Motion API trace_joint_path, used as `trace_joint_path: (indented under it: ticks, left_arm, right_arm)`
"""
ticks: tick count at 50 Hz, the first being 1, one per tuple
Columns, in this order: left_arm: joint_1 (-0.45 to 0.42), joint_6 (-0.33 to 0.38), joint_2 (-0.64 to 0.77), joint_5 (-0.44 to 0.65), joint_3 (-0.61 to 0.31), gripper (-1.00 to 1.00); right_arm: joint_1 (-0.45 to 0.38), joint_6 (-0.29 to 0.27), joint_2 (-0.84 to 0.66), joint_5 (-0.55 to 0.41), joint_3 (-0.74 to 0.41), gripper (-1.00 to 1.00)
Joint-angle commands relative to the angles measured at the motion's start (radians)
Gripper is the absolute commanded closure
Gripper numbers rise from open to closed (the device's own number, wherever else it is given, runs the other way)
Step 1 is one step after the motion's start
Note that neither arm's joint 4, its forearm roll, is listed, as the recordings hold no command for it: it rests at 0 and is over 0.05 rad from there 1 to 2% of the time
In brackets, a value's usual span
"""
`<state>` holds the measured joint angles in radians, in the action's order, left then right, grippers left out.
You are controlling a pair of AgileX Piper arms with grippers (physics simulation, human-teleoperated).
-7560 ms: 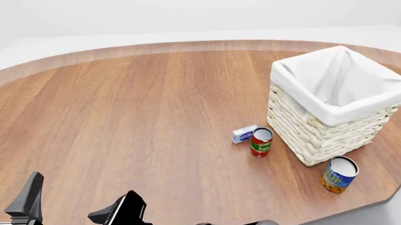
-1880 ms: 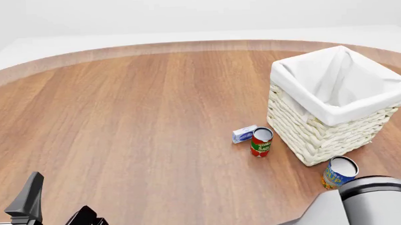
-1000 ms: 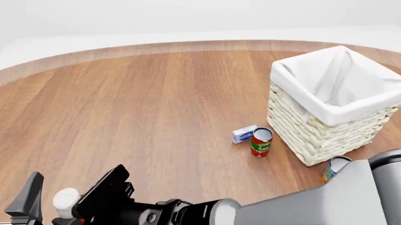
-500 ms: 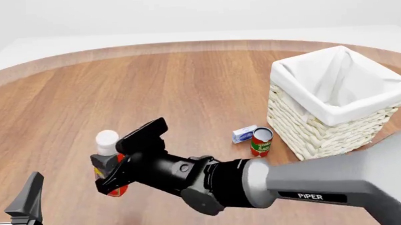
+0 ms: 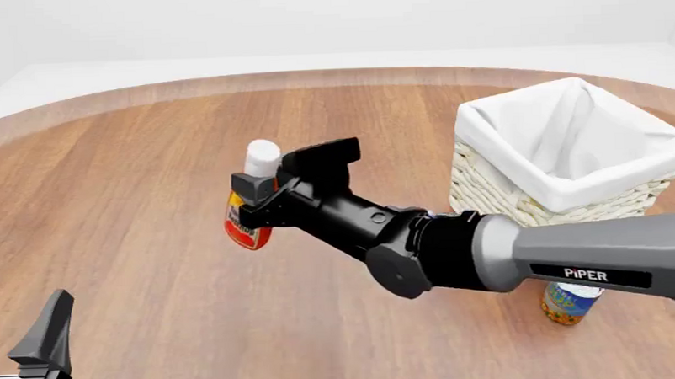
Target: Pick up the ketchup, and put it in the basket.
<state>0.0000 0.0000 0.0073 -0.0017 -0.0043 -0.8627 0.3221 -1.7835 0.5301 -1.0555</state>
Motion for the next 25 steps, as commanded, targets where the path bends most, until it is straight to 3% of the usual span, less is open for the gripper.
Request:
trace_joint_path:
  ticks: [1, 25]
  left_arm:
    - [0.000, 0.000, 0.000, 0.000, 0.000, -1.00]
    - [0.000, 0.000, 0.000, 0.000, 0.000, -1.00]
  right_arm:
    - [0.099, 0.035, 0.057, 0.035, 0.030, 1.00]
    - [0.335, 0.070, 0.227, 0.127, 0.156, 1.00]
